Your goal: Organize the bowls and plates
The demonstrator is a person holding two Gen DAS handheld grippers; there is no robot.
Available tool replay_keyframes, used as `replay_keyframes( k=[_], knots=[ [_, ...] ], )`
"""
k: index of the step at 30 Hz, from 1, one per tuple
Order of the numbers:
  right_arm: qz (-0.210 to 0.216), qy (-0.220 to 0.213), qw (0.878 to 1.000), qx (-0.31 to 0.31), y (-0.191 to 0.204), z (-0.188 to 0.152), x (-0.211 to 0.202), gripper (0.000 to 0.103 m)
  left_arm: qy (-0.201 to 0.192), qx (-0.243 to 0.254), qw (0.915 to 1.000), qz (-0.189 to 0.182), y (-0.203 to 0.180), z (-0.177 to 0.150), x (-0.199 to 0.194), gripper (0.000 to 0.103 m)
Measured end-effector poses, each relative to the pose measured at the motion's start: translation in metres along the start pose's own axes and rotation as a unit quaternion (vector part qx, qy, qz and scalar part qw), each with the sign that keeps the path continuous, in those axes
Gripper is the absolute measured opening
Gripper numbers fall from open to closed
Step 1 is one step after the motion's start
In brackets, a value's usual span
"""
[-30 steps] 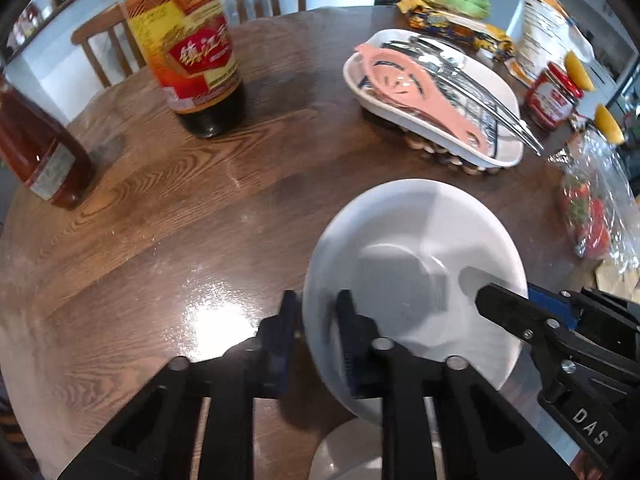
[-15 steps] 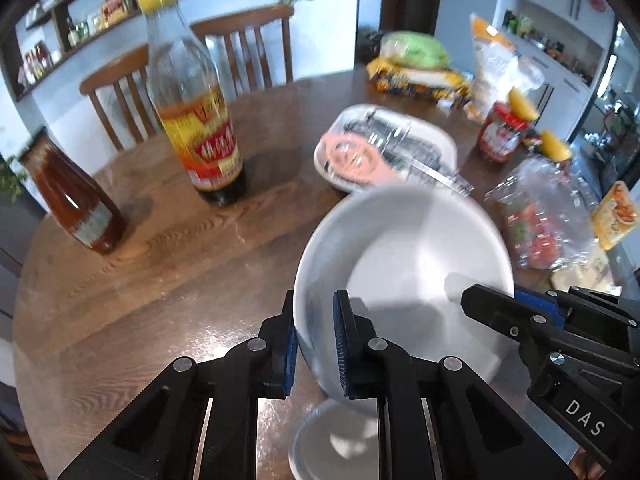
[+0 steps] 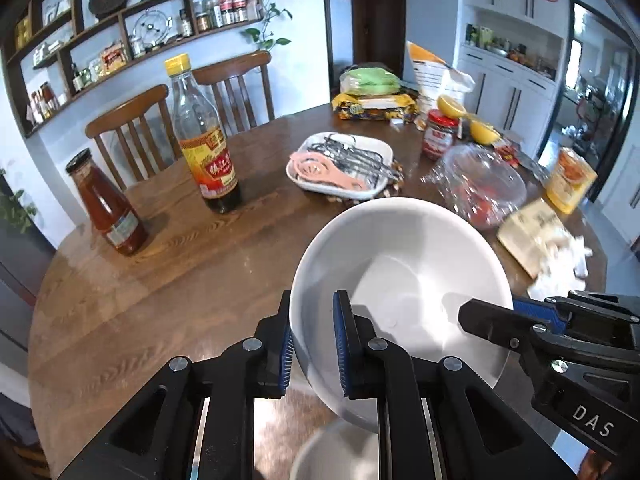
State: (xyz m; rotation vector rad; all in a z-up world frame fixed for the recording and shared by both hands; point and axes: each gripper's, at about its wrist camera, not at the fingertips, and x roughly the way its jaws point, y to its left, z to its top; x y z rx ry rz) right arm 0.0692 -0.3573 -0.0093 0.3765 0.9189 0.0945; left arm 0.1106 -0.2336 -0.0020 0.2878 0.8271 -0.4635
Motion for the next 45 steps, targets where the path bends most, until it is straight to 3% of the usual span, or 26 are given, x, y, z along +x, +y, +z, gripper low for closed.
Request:
replay_keyframes(
  k=[11,21,34,45],
  knots=[
    [-0.01,0.035,0.999,0.001,0.021,-0.069,-0.012,0.016,0.028,-0.006,0.9995,-0.016,0.0,-0.063,-0.018,0.016],
    [-0.018,0.066,0.998,0.0,0.027,-0.103,-0.003,0.017,0.051,0.004,0.9986,-0.012,-0.004,-0.093,-0.014,0.016],
    [-0.04,0.089,0.995,-0.003,0.023,-0.113,0.013,0.016,0.082,0.02,0.9964,-0.007,-0.009,-0.109,0.007,0.016],
    [-0.088,0.072,0.992,-0.058,0.034,-0.109,0.01,0.019,0.086,0.025,0.9959,-0.005,-0.011,-0.109,0.008,0.016]
  ],
)
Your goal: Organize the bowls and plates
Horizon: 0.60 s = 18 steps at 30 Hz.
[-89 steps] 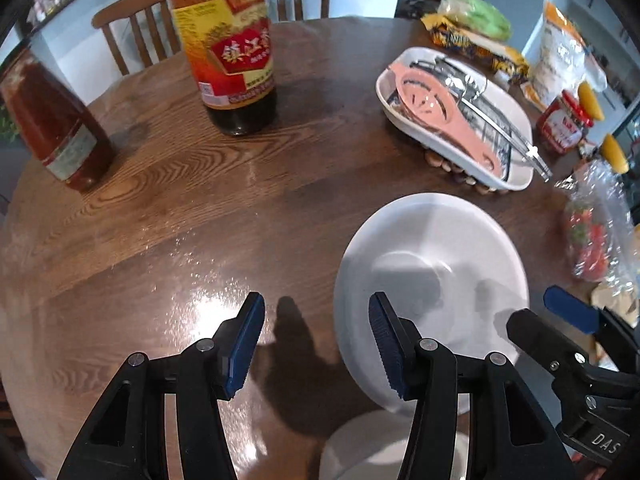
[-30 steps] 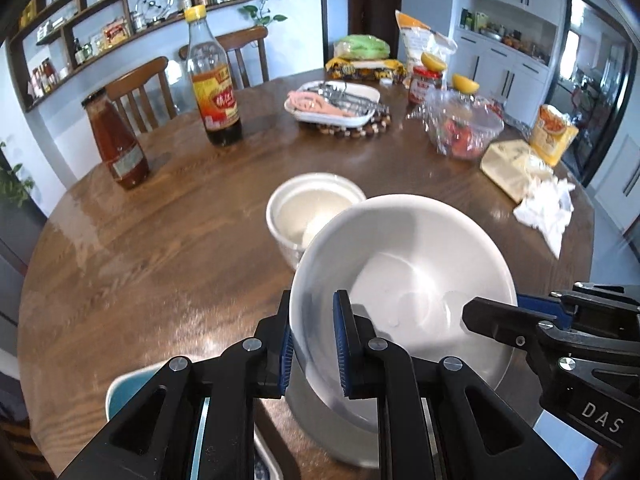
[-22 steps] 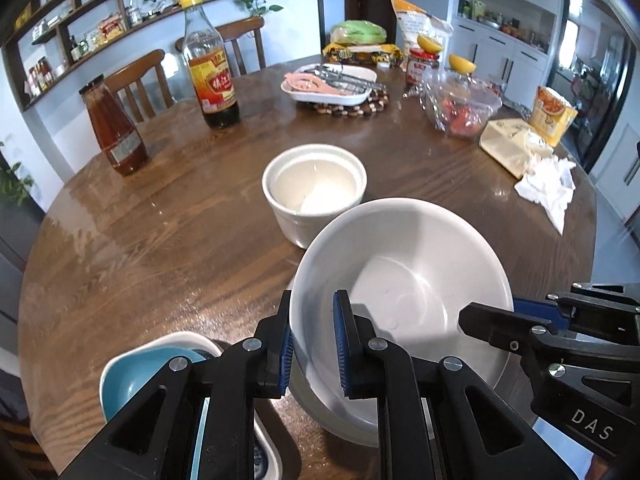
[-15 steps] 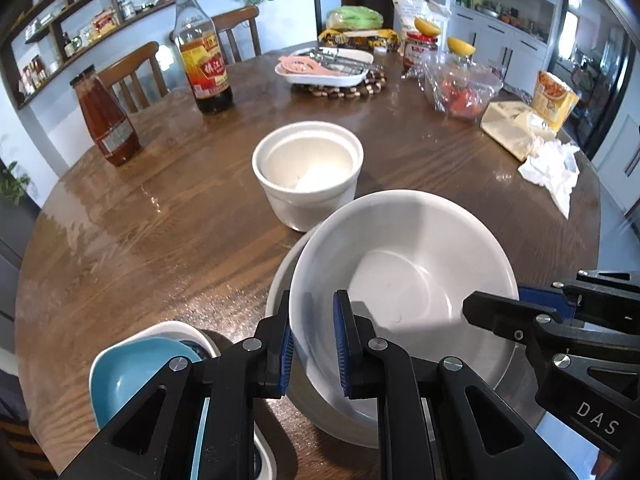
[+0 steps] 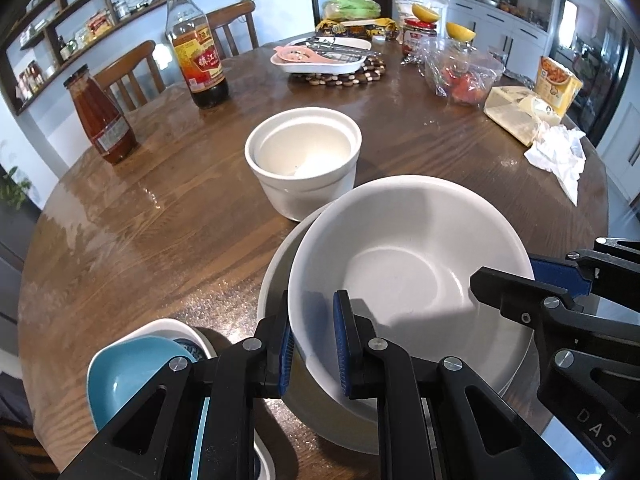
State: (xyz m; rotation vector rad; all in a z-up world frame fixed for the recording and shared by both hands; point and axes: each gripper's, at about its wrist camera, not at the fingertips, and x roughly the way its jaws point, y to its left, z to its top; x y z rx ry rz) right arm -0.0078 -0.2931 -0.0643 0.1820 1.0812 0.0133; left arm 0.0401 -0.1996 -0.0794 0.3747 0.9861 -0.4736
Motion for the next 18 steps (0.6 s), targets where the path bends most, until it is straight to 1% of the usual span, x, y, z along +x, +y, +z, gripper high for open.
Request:
replay_keyframes(
  k=[1,2,3,4,5,6,7,8,9,10,11,12,15,18],
  knots=[
    [-0.001,-0.002,1.0,-0.002,0.0,0.0,-0.001,0.02,0.002,-0.001,1.0,-0.002,0.0,0.0,0.0,0.017],
    [-0.001,-0.003,1.0,-0.001,-0.001,0.0,-0.001,0.021,0.003,-0.003,1.0,-0.003,0.001,0.001,0.0,0.019],
    [0.003,-0.005,1.0,0.0,-0.001,0.001,-0.002,0.025,0.003,-0.004,1.0,-0.005,0.001,0.001,-0.001,0.024],
    [0.005,-0.008,1.0,0.001,-0.001,0.001,-0.003,0.028,0.003,-0.006,0.9999,-0.008,0.002,0.001,-0.002,0.031],
    [0.006,-0.011,1.0,0.001,-0.001,0.002,-0.006,0.036,0.002,-0.009,0.9999,-0.011,0.002,0.001,-0.003,0.034],
    [0.0,-0.016,1.0,0.001,-0.001,0.003,-0.008,0.041,0.0,-0.012,0.9998,-0.012,0.003,0.002,-0.006,0.039],
    [-0.012,-0.025,1.0,-0.003,-0.002,0.005,-0.013,0.044,-0.003,-0.016,0.9998,-0.012,0.004,0.002,-0.008,0.048],
    [-0.014,-0.031,0.999,-0.003,-0.003,0.006,-0.016,0.05,-0.007,-0.021,0.9997,-0.014,0.006,0.003,-0.011,0.053],
    [-0.012,-0.036,0.999,0.001,-0.007,0.007,-0.02,0.055,-0.012,-0.028,0.9993,-0.021,0.009,0.004,-0.015,0.062],
    [-0.007,-0.041,0.999,0.006,-0.009,0.008,-0.023,0.058,-0.015,-0.031,0.9991,-0.022,0.011,0.005,-0.018,0.072],
    [-0.004,-0.045,0.999,0.013,-0.014,0.01,-0.026,0.063,-0.022,-0.036,0.9989,-0.021,0.014,0.006,-0.021,0.076],
    [-0.003,-0.049,0.999,0.018,-0.017,0.011,-0.029,0.065,-0.029,-0.04,0.9986,-0.017,0.018,0.008,-0.025,0.08],
    [0.006,-0.053,0.998,0.029,-0.025,0.016,-0.03,0.066,-0.038,-0.065,0.9971,-0.014,0.033,0.016,-0.03,0.081],
    [0.026,-0.051,0.997,0.046,-0.03,0.024,-0.027,0.068,-0.038,-0.089,0.9953,-0.009,0.048,0.024,-0.029,0.081]
  ],
)
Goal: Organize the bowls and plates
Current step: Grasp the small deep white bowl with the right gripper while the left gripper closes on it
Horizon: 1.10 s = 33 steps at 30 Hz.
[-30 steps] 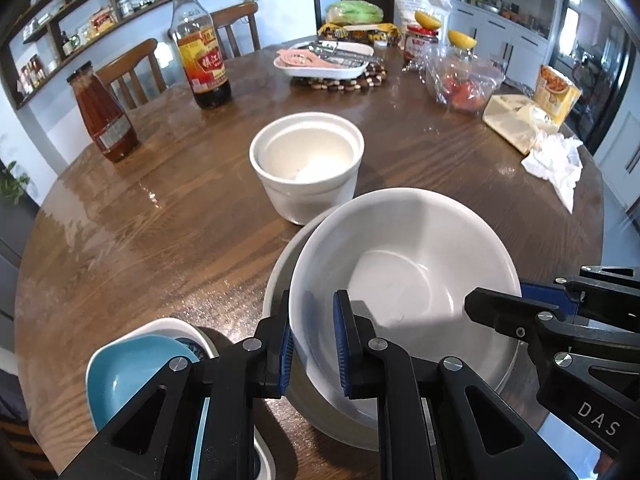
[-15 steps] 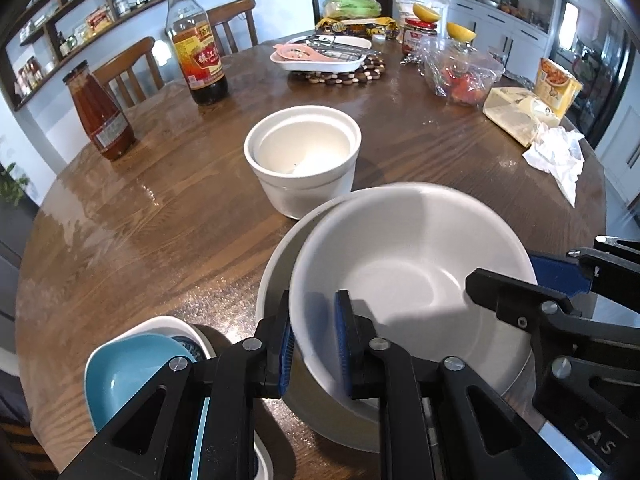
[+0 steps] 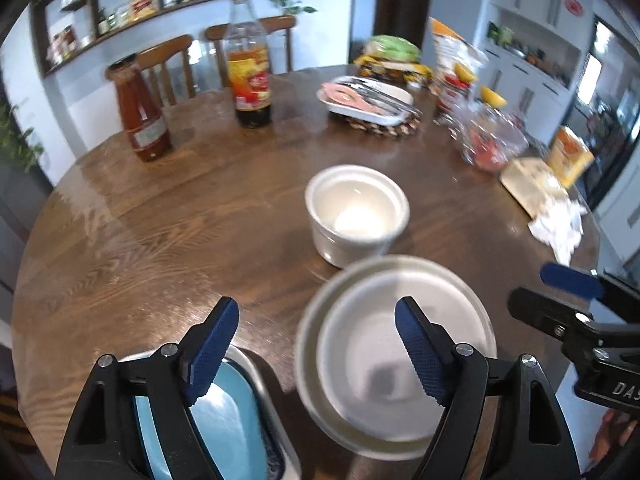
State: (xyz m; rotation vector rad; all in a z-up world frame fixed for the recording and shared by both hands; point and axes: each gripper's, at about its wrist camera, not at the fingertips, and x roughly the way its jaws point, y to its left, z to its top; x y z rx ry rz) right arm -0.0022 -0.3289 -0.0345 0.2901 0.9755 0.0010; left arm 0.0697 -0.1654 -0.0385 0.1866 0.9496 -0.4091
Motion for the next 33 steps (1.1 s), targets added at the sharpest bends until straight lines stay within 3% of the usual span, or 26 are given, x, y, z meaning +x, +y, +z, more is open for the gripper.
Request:
replay_keyframes(
  k=[5,12,18,28,33],
  knots=[
    [0.035,0.009,0.999,0.02,-0.005,0.02,0.008,0.078,0.016,-0.026,0.9995,0.004,0.015,0.018,0.011,0.082],
    [0.042,0.02,0.999,0.01,-0.001,0.058,0.031,0.08,0.028,-0.041,0.9986,0.018,0.023,0.046,0.033,0.083],
    [0.053,0.063,0.997,0.011,0.0,0.089,0.075,0.08,0.059,-0.042,0.9973,0.017,0.019,0.06,0.06,0.083],
    [0.06,0.1,0.993,0.003,-0.001,0.103,0.114,0.08,0.086,-0.04,0.9953,0.021,0.013,0.065,0.088,0.083],
    [0.067,0.113,0.991,-0.003,0.001,0.105,0.125,0.071,0.089,-0.035,0.9951,0.023,0.012,0.064,0.094,0.083]
  ],
)
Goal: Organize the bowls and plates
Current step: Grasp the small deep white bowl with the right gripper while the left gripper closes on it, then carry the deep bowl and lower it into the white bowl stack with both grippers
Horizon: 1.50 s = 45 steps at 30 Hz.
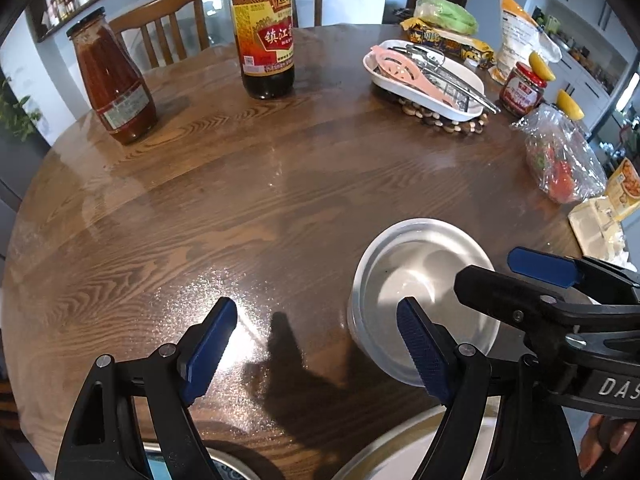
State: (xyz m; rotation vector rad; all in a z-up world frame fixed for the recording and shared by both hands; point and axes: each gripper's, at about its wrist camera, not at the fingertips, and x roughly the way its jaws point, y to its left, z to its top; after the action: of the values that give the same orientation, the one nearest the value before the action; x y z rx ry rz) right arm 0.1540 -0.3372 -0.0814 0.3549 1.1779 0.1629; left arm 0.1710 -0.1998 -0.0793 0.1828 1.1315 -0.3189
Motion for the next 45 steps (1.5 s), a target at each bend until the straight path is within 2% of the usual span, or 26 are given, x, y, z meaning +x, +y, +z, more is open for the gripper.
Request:
replay_keyframes(
  k=[7,9,11,13,15,17,18,19,21,27,37,45],
  knots=[
    [-0.001,0.008,1.0,-0.025,0.009,0.004,0.008,0.05,0.003,0.011,0.9999,-0.003,-0.005,0.001,0.004,0.082],
    [-0.001,0.014,0.999,-0.032,0.012,0.005,0.013,0.038,0.006,0.015,0.9999,-0.005,-0.007,0.001,0.006,0.082],
    [-0.003,0.016,0.999,-0.038,0.013,0.005,0.015,0.034,0.006,0.02,0.9998,-0.004,-0.009,0.0,0.006,0.08],
    [-0.007,0.017,0.999,-0.043,0.014,0.005,0.017,0.033,0.007,0.024,0.9996,-0.01,-0.011,-0.001,0.006,0.073],
    [-0.006,0.019,0.999,-0.045,0.014,0.005,0.017,0.031,0.011,0.027,0.9995,-0.013,-0.013,-0.002,0.007,0.072],
    [-0.007,0.021,0.999,-0.047,0.014,0.004,0.019,0.03,0.016,0.027,0.9993,-0.023,-0.014,-0.003,0.009,0.061],
    [-0.006,0.021,0.999,-0.046,0.014,0.003,0.019,0.03,0.02,0.027,0.999,-0.03,-0.015,-0.004,0.011,0.049],
    [-0.005,0.022,0.999,-0.046,0.015,0.003,0.021,0.03,0.021,0.028,0.9987,-0.036,-0.017,-0.004,0.011,0.043],
    [0.0,0.023,0.999,-0.044,0.016,0.002,0.023,0.025,0.019,0.034,0.9985,-0.038,-0.021,-0.005,0.009,0.039],
    [-0.004,0.021,0.999,-0.049,0.019,0.002,0.023,0.025,0.022,0.035,0.998,-0.047,-0.025,-0.005,0.011,0.034],
    [-0.008,0.014,0.999,-0.044,0.02,0.0,0.022,0.026,0.017,0.033,0.9985,-0.041,-0.026,-0.004,0.012,0.033],
    [-0.015,-0.019,0.998,-0.06,0.029,0.002,0.003,0.025,-0.017,0.036,0.9988,-0.028,-0.026,0.001,-0.006,0.033]
  ],
)
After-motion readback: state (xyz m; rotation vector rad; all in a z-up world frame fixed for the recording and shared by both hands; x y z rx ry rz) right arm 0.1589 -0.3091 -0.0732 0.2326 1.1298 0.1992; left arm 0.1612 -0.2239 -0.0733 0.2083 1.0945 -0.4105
